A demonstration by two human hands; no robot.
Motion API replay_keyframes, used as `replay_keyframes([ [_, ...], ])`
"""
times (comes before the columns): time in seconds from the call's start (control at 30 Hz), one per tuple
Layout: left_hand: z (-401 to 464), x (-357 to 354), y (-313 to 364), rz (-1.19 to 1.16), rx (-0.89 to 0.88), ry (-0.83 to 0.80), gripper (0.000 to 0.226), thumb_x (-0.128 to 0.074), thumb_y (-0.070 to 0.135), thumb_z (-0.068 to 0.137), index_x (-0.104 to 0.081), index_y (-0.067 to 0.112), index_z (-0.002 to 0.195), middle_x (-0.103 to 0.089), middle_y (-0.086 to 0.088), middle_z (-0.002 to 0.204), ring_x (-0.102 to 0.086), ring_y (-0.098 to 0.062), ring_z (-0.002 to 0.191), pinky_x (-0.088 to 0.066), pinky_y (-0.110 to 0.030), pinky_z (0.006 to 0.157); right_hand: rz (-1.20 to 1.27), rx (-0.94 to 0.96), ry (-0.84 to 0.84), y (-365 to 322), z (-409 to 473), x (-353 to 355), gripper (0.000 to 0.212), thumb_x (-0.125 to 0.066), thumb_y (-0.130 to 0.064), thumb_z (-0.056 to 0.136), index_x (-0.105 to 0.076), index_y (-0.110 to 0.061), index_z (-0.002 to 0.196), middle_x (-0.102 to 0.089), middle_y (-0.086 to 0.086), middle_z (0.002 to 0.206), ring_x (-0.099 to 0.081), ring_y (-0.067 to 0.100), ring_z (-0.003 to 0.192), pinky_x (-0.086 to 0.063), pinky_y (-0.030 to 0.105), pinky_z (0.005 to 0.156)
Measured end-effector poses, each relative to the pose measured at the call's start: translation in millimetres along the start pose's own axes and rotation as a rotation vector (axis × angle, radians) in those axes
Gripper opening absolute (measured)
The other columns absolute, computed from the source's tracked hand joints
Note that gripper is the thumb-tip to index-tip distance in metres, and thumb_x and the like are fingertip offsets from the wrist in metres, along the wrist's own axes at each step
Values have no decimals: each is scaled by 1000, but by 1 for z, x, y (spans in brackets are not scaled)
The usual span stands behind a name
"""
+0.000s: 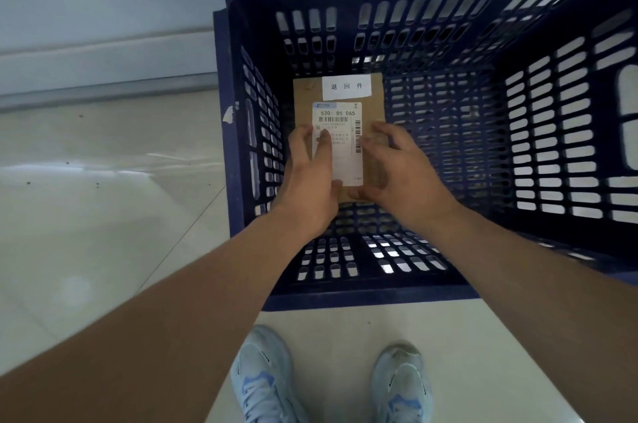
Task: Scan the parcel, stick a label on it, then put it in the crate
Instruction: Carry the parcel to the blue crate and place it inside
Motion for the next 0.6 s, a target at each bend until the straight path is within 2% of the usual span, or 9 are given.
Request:
replay_keyframes([
  [0.17,4,-6,-7,37,35,6,85,-61,5,96,-8,7,162,3,-11,162,-21,-31,150,-31,-40,122,-36,-2,14,3,3,-15,75,-89,-7,78,-54,4,144,-30,19,162,-35,28,147,-20,21,119],
  [0.27,8,-8,-9,63,52,11,88,-61,5,95,-4,7,162,4,-10,162,-23,-31,148,-30,-39,123,-68,14,4,3,9,-21,73,-88,-6,79,-54,4,144,-29,20,163,-36,33,147,-29,36,124],
  [0.37,11,-10,-12,100,57,21,89,-61,5,95,-2,10,162,9,-7,163,-22,-33,148,-32,-42,122,-85,0,-5,5,13,-24,75,-87,-9,82,-52,-1,147,-25,16,165,-35,35,146,-35,46,121],
  [0.53,10,-17,-16,183,66,-16,86,-53,9,100,7,14,162,22,-5,165,-3,-37,154,-24,-47,124,-122,-5,-27,7,14,-25,71,-83,-10,86,-51,-4,149,-20,14,168,-33,39,147,-34,48,121],
  [0.6,9,-17,-17,219,81,-31,86,-52,11,100,9,14,162,22,-5,165,-2,-38,154,-26,-49,123,-138,-24,-31,5,14,-24,69,-82,-9,87,-52,-6,149,-20,13,168,-34,39,146,-33,47,121],
])
Point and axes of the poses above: each hand's wrist, its own z-axis towards the middle knuckle, its own x-axis out of the back of the hand, y = z × x, the point moved 10 cm from there along z, towards the middle knuckle
